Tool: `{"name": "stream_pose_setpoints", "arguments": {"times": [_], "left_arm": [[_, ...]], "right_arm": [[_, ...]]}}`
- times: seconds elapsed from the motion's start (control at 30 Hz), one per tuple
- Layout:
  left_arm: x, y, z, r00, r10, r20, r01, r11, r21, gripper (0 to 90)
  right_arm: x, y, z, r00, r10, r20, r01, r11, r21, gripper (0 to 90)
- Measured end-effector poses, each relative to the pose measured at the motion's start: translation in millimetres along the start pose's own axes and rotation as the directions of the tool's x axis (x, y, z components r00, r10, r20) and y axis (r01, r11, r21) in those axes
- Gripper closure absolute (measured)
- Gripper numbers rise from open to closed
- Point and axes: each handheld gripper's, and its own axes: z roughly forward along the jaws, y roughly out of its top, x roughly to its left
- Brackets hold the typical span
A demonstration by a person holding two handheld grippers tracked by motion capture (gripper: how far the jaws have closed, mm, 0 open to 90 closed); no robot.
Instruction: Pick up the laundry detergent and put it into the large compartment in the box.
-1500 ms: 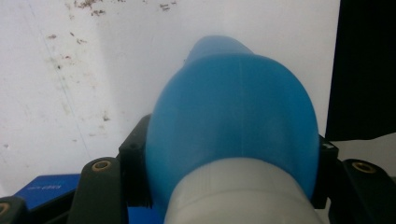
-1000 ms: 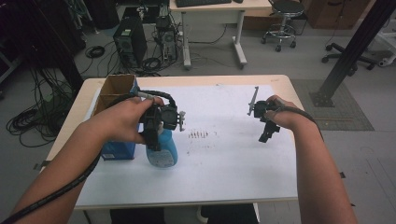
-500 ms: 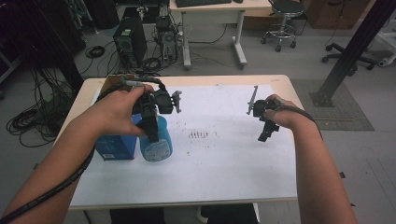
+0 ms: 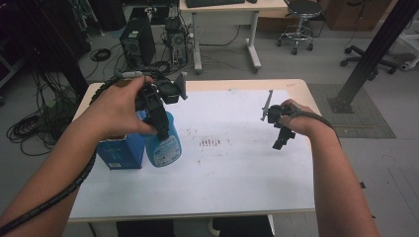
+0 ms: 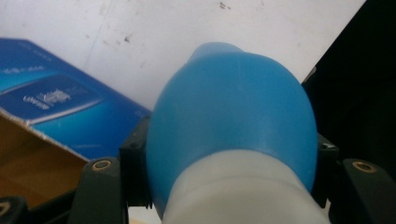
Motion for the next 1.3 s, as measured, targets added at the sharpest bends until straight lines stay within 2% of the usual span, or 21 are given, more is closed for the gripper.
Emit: {"name": "stream_pose_setpoints", "arguments": {"times": [0.13,0.2,0.3,0.37,0.47,0.6,0.67,0.83,0.9,0.93,1.0,1.03,1.07,1.13,1.17,1.2,1.3], "left_arm": [[3.0,-2.1,-11.2,0.9984,-0.055,-0.016,0.055,0.9985,-0.005,37.6],[6.6,-4.1,-17.7,0.9927,-0.120,-0.007,0.120,0.9926,-0.016,37.6],[11.9,-8.2,-27.6,0.9838,-0.179,0.013,0.179,0.9833,-0.034,37.6],[14.8,-10.4,-33.1,0.9768,-0.213,0.023,0.214,0.9759,-0.045,37.6],[20.2,-13.3,-41.6,0.9610,-0.273,0.044,0.275,0.9599,-0.053,37.6],[25.1,-15.0,-50.5,0.9478,-0.316,0.046,0.317,0.9473,-0.042,37.6],[27.7,-16.1,-54.2,0.9378,-0.344,0.042,0.346,0.9374,-0.039,37.6],[37.4,-20.7,-65.5,0.9063,-0.421,0.031,0.422,0.9054,-0.042,37.6],[43.2,-23.3,-70.6,0.8886,-0.458,0.032,0.459,0.8877,-0.042,37.6],[45.4,-24.2,-72.4,0.8826,-0.469,0.033,0.470,0.8817,-0.042,37.6],[51.3,-27.0,-77.8,0.8638,-0.503,0.031,0.504,0.8628,-0.042,37.6],[53.1,-28.0,-79.8,0.8576,-0.514,0.029,0.514,0.8562,-0.048,37.6],[56.3,-29.9,-82.7,0.8460,-0.532,0.027,0.533,0.8445,-0.050,37.6],[60.6,-32.5,-86.4,0.8310,-0.556,0.027,0.556,0.8294,-0.053,37.6],[63.9,-34.6,-88.6,0.8170,-0.576,0.028,0.577,0.8151,-0.056,37.6],[66.0,-35.9,-89.8,0.8107,-0.585,0.030,0.585,0.8090,-0.053,37.6],[75.0,-41.4,-94.0,0.7770,-0.629,0.035,0.630,0.7754,-0.050,37.6]], "right_arm": [[0.1,0.8,0.0,1.0000,-0.007,-0.002,0.007,1.000,-0.004,3.9],[0.0,0.8,-0.1,1.0000,-0.006,-0.001,0.006,1.000,-0.005,3.9],[-0.3,1.0,0.1,1.0000,-0.006,0.000,0.006,1.000,-0.005,3.8],[0.0,1.9,1.1,1.0000,-0.009,-0.004,0.009,1.000,-0.011,3.9],[0.3,4.1,2.5,0.9999,-0.014,-0.007,0.014,1.000,-0.003,3.9],[0.9,6.3,1.7,0.9998,-0.018,-0.003,0.018,1.000,-0.007,3.9],[1.3,6.7,1.0,0.9998,-0.020,-0.002,0.020,1.000,-0.007,3.9],[2.4,6.6,-0.7,0.9998,-0.021,0.000,0.021,1.000,-0.008,3.9],[2.5,6.6,-1.2,0.9998,-0.021,0.003,0.021,1.000,-0.007,3.8],[2.8,6.8,-1.4,0.9998,-0.021,0.001,0.021,1.000,-0.007,3.9],[3.1,7.5,-1.8,0.9997,-0.024,0.002,0.024,1.000,-0.005,3.9],[3.0,8.1,-2.1,0.9996,-0.028,0.004,0.028,1.000,-0.006,3.8],[3.2,8.4,-2.3,0.9996,-0.028,0.003,0.028,1.000,-0.005,3.9],[3.5,9.5,-3.2,0.9996,-0.029,0.004,0.029,1.000,-0.002,3.8],[3.5,9.8,-3.1,0.9995,-0.033,0.006,0.033,0.999,-0.008,3.9],[3.7,10.4,-3.5,0.9994,-0.034,0.007,0.034,0.999,-0.007,3.9],[4.0,11.6,-3.4,0.9992,-0.040,0.008,0.040,0.999,-0.007,3.9]]}}
